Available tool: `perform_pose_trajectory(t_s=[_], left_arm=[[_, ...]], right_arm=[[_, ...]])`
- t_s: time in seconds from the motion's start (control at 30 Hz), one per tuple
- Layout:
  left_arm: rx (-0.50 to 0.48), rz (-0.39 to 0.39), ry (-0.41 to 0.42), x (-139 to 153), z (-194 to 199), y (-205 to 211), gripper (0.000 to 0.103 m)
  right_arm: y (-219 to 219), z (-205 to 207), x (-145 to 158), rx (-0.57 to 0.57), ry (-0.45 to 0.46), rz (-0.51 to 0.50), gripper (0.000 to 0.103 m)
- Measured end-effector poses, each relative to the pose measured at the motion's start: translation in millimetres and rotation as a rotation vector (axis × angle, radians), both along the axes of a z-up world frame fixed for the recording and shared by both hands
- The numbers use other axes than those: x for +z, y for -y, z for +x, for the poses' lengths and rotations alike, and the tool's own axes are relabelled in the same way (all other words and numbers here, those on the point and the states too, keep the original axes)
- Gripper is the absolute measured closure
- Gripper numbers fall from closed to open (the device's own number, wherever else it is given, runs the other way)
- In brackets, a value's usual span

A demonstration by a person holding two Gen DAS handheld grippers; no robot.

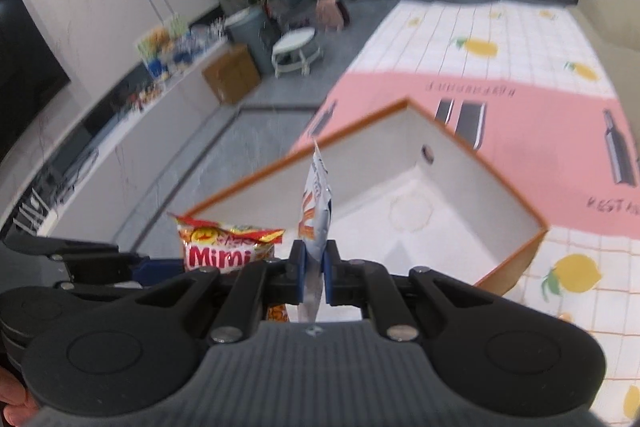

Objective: Organize snacks
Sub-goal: 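Carry both packets over the orange box and open both grippers to drop them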

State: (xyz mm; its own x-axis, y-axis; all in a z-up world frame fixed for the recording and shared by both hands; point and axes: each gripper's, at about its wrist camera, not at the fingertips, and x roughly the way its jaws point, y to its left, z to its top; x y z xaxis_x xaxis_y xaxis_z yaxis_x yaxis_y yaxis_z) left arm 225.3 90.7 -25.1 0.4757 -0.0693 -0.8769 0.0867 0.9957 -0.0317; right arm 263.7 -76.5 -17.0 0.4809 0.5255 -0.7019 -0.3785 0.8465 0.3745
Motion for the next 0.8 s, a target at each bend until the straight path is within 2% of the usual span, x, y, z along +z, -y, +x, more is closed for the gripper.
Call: perform_pose_trajectory(t_s=[0.17,0.37,0.8], left_arm=[[-0.029,0.032,-0.076,-21,14,-2,0.071],[-0.034,0.045,-0.135,-43,24,-6,0.071],[-0.059,0.118,-0.194,-63,36,0,0.07]], right_arm=[[-16,16,-26,0.051,-0.096,-0.048,0.098],[-31,27,-49,0.073,-0.151,-0.114,0.098],[-42,31,-64,0.09,-0.115,-0.224,0.098]])
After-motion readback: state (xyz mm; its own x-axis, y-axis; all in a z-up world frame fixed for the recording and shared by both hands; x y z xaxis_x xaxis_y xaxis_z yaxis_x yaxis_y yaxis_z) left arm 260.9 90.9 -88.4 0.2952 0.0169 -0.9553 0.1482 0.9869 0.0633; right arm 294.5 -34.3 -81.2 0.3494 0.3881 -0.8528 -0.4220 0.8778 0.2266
